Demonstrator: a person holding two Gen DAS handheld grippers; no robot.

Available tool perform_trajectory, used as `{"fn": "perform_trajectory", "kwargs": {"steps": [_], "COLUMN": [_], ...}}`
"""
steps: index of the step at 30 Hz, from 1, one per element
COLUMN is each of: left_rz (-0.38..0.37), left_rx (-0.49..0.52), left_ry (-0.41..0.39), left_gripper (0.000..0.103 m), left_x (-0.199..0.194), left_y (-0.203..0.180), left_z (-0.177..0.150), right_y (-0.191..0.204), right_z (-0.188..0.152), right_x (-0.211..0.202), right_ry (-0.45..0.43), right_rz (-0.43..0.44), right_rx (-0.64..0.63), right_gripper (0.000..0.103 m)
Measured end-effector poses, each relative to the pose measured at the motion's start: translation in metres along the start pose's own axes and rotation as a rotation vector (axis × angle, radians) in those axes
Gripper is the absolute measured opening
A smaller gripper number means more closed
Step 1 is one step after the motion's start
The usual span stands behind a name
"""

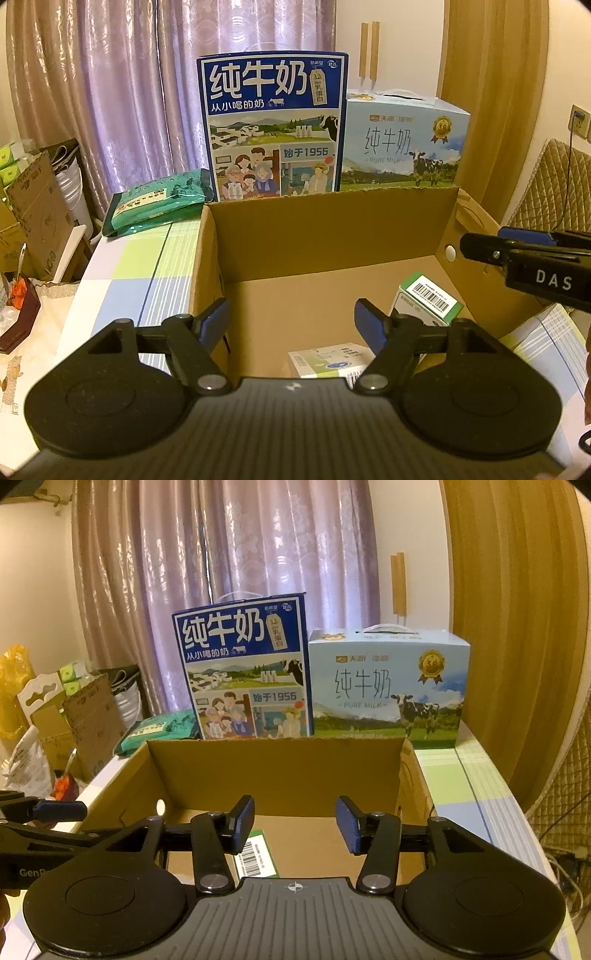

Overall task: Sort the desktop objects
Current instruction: 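Open both tools to drop the boxes into the cardboard box, then move both tools back toward the remaining items on the table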

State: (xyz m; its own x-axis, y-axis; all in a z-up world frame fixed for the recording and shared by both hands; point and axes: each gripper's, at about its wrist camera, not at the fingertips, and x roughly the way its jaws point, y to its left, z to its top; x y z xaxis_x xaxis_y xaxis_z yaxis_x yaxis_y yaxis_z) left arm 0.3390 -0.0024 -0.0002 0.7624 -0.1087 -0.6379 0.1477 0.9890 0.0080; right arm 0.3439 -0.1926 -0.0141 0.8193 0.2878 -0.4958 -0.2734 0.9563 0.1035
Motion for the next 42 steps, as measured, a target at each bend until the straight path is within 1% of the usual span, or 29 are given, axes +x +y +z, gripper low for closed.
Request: {"fn": "perform_trajectory", "kwargs": {"steps": [2, 4, 5, 7, 10, 15, 17, 21, 24, 27, 29, 33, 36, 37, 39, 42], "left_rz": [0.004, 0.004, 0.003, 0.007, 0.015, 0.025, 0.028, 0.033, 0.043, 0.068, 0.068, 0.043, 0.029, 0.009, -0.021, -0.037], "left_rx": [0.004, 0.006, 0.008, 0.013, 0.026, 0.023, 0.013, -0.017, -0.034, -0.052, -0.068, -0.114, -0.143, -0.166, -0.19, -0.192], "left_ry": [-0.003, -0.013, -0.019, -0.029, -0.038, -0.045, -0.046, -0.038, -0.014, 0.035, 0.07, 0.133, 0.175, 0.194, 0.222, 0.243], "left_gripper": [0.073, 0.076, 0.079, 0.079, 0.083, 0.086, 0.086, 0.09, 0.091, 0.092, 0.092, 0.093, 0.093, 0.093, 0.093, 0.093], "left_x": [-0.004, -0.01, -0.014, -0.021, -0.029, -0.047, -0.056, -0.078, -0.092, -0.104, -0.109, -0.118, -0.12, -0.119, -0.115, -0.109], "left_y": [0.001, 0.003, 0.003, 0.005, 0.006, 0.009, 0.011, 0.016, 0.018, 0.018, 0.017, 0.012, 0.008, 0.007, 0.004, -0.002], "left_z": [-0.001, -0.002, -0.003, -0.004, -0.007, -0.02, -0.027, -0.047, -0.065, -0.088, -0.104, -0.137, -0.157, -0.162, -0.169, -0.172], "right_y": [-0.001, -0.003, -0.005, -0.007, -0.012, -0.017, -0.02, -0.026, -0.023, -0.016, -0.01, 0.003, 0.015, 0.019, 0.025, 0.027], "right_z": [-0.001, -0.001, -0.002, -0.004, -0.01, -0.025, -0.034, -0.054, -0.072, -0.093, -0.104, -0.125, -0.144, -0.15, -0.16, -0.17], "right_x": [-0.005, -0.01, -0.013, -0.019, -0.033, -0.061, -0.073, -0.101, -0.12, -0.135, -0.142, -0.15, -0.149, -0.148, -0.146, -0.141], "right_ry": [-0.008, -0.014, -0.017, -0.02, -0.018, -0.003, 0.005, 0.01, 0.025, 0.057, 0.079, 0.132, 0.211, 0.243, 0.271, 0.311], "right_rz": [0.001, 0.004, 0.007, 0.012, 0.022, 0.051, 0.054, 0.05, 0.053, 0.059, 0.069, 0.086, 0.098, 0.104, 0.116, 0.111], "right_rx": [0.002, 0.009, 0.015, 0.025, 0.044, 0.073, 0.084, 0.103, 0.104, 0.096, 0.097, 0.088, 0.05, 0.033, 0.015, -0.003], "right_gripper": [0.056, 0.064, 0.066, 0.066, 0.067, 0.068, 0.07, 0.077, 0.079, 0.081, 0.082, 0.084, 0.084, 0.084, 0.084, 0.084]}}
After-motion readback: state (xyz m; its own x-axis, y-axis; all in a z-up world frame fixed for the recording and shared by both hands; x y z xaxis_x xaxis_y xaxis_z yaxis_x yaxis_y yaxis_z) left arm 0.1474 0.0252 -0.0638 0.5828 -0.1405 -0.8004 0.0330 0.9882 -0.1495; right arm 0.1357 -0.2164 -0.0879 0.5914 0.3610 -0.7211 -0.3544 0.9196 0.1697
